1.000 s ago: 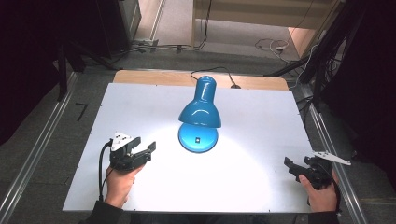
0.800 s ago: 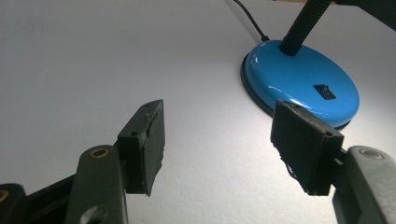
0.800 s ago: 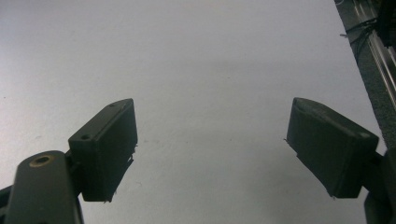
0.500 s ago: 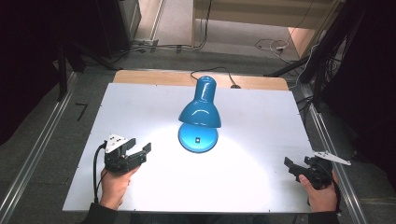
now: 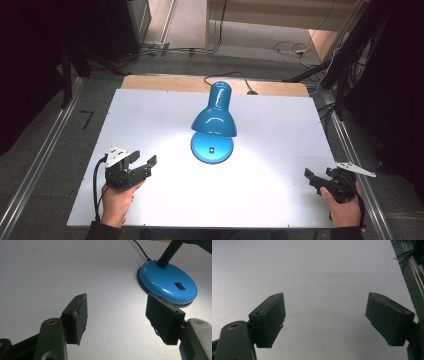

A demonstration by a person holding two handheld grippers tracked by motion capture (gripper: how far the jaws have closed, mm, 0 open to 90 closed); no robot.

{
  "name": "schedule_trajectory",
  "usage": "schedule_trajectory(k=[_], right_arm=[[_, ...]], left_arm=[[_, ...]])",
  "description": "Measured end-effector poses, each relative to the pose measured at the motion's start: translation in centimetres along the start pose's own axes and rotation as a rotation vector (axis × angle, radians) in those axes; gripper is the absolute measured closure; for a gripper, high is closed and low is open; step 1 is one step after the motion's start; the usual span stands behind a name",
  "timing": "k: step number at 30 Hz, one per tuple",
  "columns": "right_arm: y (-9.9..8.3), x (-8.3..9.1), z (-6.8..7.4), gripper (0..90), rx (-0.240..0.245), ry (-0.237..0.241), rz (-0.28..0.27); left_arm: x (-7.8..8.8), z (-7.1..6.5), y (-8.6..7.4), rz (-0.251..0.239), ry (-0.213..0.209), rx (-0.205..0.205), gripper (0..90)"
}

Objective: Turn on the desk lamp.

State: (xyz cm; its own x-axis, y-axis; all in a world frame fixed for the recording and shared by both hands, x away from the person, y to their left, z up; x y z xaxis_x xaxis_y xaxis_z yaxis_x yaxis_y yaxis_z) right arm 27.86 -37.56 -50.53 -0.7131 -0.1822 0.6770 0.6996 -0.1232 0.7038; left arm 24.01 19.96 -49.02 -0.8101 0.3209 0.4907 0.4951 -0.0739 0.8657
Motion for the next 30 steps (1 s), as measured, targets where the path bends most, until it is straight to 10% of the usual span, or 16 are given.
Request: schedule_trajectory(k=[30], right_arm=[[-0.3, -1.1, -0.2, 13.9, 0.032, -0.044, 0.024]], left_arm=[[2.5, 3.4, -2.5, 0.027, 0.115, 0.052, 26.4]])
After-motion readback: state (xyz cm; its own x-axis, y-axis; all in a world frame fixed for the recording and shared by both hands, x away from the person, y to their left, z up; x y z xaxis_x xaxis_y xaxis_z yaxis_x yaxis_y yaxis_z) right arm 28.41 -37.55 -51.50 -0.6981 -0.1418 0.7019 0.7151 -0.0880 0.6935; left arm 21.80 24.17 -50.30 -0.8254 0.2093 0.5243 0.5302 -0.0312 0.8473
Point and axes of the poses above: each handheld gripper's, and its own axes: x roughly backward along the jaws, y roughly out of its top, z roughly to its left, the point moved 2 cm from there along -x, roughly forward along the jaws, and after that the axes turned 8 degrees about -x, right-handed, at the moved point
